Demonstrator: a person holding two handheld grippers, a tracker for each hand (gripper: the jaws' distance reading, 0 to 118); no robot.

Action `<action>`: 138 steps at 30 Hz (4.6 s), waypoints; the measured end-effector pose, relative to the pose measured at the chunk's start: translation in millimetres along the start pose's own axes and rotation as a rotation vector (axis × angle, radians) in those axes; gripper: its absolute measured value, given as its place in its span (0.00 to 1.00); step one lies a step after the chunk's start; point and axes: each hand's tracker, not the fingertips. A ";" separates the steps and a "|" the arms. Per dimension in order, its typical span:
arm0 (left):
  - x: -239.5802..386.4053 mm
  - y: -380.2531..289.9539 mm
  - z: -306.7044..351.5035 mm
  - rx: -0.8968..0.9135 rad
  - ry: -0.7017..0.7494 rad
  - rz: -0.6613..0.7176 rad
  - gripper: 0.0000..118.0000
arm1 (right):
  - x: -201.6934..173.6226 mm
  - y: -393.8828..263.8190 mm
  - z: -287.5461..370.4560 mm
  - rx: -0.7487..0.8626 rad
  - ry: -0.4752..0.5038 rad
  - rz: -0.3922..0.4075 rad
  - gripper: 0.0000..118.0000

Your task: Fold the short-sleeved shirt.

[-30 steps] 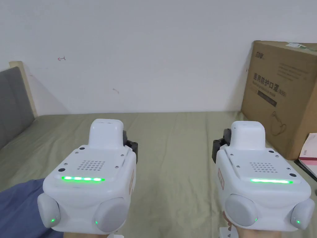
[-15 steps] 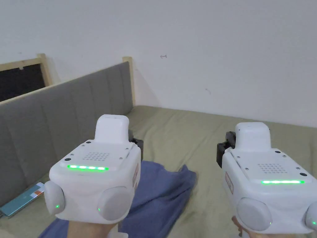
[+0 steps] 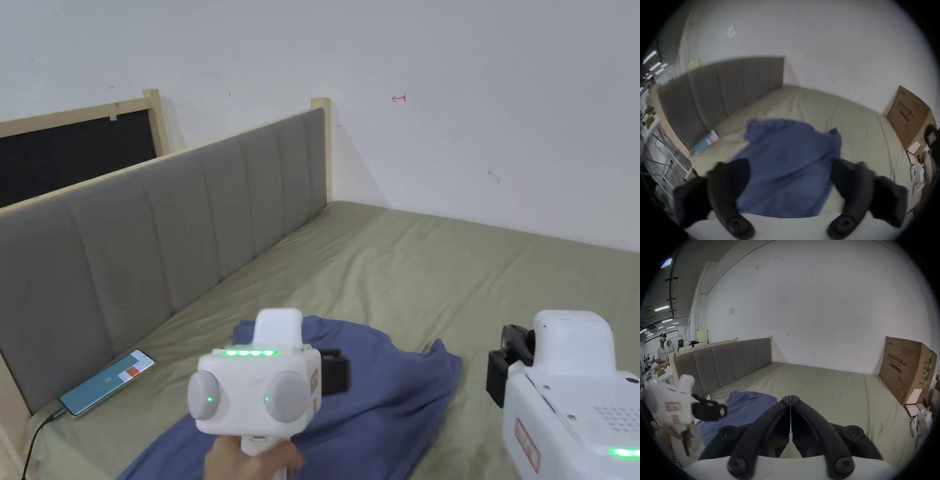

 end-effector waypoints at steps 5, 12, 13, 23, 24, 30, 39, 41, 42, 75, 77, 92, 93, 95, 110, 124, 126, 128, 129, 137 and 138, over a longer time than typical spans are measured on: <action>7.2 -19.5 -89.2 -0.212 -0.019 0.092 0.93 | 15.7 -19.7 -25.1 -0.068 -0.034 0.001 0.02; 21.7 -38.7 -180.6 -0.457 0.047 0.072 0.92 | 31.5 -45.2 -58.0 -0.179 -0.037 -0.008 0.02; 22.2 -47.6 -191.4 -0.522 0.071 0.097 0.94 | 33.2 -49.0 -60.9 -0.192 -0.040 -0.015 0.02; 20.9 -22.5 -173.5 -0.436 0.154 0.005 0.02 | 45.8 -67.5 -65.5 -0.263 -0.022 -0.084 0.02; 17.6 -23.1 -174.2 -0.453 0.111 0.060 0.02 | 48.0 -67.3 -63.2 -0.258 -0.017 -0.093 0.02; 13.0 -1.3 -150.7 -0.429 -0.017 0.181 0.02 | 70.4 -59.8 -46.2 -0.244 -0.058 -0.104 0.02; 173.1 39.6 -87.4 -0.332 -0.374 0.018 0.02 | 141.0 -26.6 14.6 -0.131 -0.229 -0.160 0.02; 228.2 30.4 -65.3 -0.314 -0.475 -0.055 0.02 | 162.3 -16.4 37.1 -0.102 -0.285 -0.151 0.02; 252.9 24.9 -54.6 -0.319 -0.516 -0.109 0.02 | 171.8 -12.4 47.3 -0.090 -0.314 -0.149 0.02; 201.3 -42.5 -59.2 -0.361 -0.380 -0.309 0.00 | 229.1 -56.2 91.1 -0.200 -0.441 -0.265 0.02; 183.6 -28.5 -77.1 -0.368 -0.362 -0.232 0.31 | 228.3 -59.8 81.1 -0.209 -0.429 -0.261 0.02; 215.8 -55.8 -162.0 -0.453 -0.094 -0.406 0.09 | 245.9 -96.2 34.1 -0.353 -0.409 -0.294 0.02; 215.0 -56.6 -160.2 -0.439 -0.075 -0.415 0.03 | 246.5 -96.7 34.0 -0.359 -0.401 -0.299 0.02; 213.6 -54.5 -157.2 -0.460 -0.118 -0.402 0.03 | 249.7 -93.8 33.1 -0.361 -0.388 -0.298 0.02; 197.9 -14.9 -119.5 -0.398 -0.250 -0.315 0.03 | 274.9 -106.3 -140.2 -0.827 -0.052 -0.295 0.74; 191.2 9.5 -93.7 -0.322 -0.247 -0.341 0.03 | 304.0 -49.1 -104.8 -0.676 -0.175 -0.336 0.03; 189.9 29.3 -73.2 -0.254 -0.235 -0.363 0.03 | 311.2 -9.8 -88.8 -0.598 -0.205 -0.320 0.03; 187.7 53.0 -51.5 -0.191 -0.227 -0.361 0.03 | 320.8 26.2 -71.3 -0.538 -0.235 -0.309 0.03; 185.7 67.9 -39.2 -0.151 -0.230 -0.363 0.03 | 320.0 46.8 -57.8 -0.501 -0.257 -0.302 0.03; 190.0 203.7 43.6 0.175 -0.123 -0.403 0.03 | 377.8 193.0 2.1 -0.255 -0.431 -0.373 0.03; 192.8 224.7 50.1 0.217 -0.110 -0.411 0.03 | 384.4 214.1 5.1 -0.239 -0.461 -0.384 0.03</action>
